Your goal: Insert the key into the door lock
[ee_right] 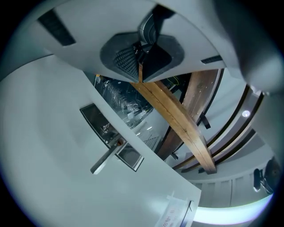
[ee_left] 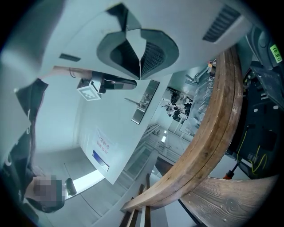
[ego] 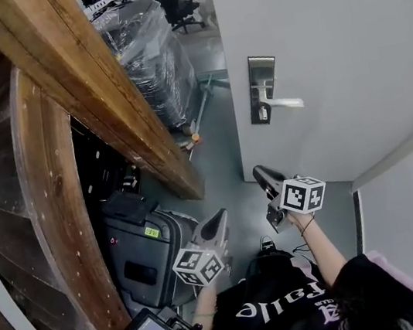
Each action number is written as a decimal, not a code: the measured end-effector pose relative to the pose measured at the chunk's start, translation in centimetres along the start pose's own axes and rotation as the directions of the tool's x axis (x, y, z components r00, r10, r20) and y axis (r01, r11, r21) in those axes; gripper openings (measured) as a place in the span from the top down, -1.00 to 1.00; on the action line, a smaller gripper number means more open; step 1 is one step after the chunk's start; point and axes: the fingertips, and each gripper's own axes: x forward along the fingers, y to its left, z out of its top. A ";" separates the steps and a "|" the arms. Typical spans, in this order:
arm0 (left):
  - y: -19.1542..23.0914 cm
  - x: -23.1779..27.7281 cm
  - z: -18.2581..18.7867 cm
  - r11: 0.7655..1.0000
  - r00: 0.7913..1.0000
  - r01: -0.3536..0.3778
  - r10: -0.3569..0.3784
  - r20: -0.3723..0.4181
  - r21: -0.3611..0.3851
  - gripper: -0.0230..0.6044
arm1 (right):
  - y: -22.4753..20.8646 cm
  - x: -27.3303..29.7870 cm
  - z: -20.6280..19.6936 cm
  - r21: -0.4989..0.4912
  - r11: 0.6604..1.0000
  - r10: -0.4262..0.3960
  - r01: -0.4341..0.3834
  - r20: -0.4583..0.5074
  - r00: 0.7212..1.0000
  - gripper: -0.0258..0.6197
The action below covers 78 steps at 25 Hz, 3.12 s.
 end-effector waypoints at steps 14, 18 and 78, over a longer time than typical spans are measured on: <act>-5.0 -10.6 -5.8 0.989 0.986 0.151 -0.150 -0.078 0.006 0.90 | 9.0 -11.9 -16.1 0.010 0.996 -0.088 0.088 -0.032 0.996 0.81; -7.2 -13.2 -8.1 0.983 0.977 0.185 -0.185 -0.104 -0.015 0.90 | 10.4 -15.5 -18.4 0.021 0.994 -0.111 0.112 -0.014 0.994 0.81; -30.6 -42.9 -18.8 0.962 0.970 0.240 -0.234 -0.064 0.130 0.90 | 28.5 -44.2 -37.4 -0.068 0.996 -0.051 0.055 0.059 0.997 0.81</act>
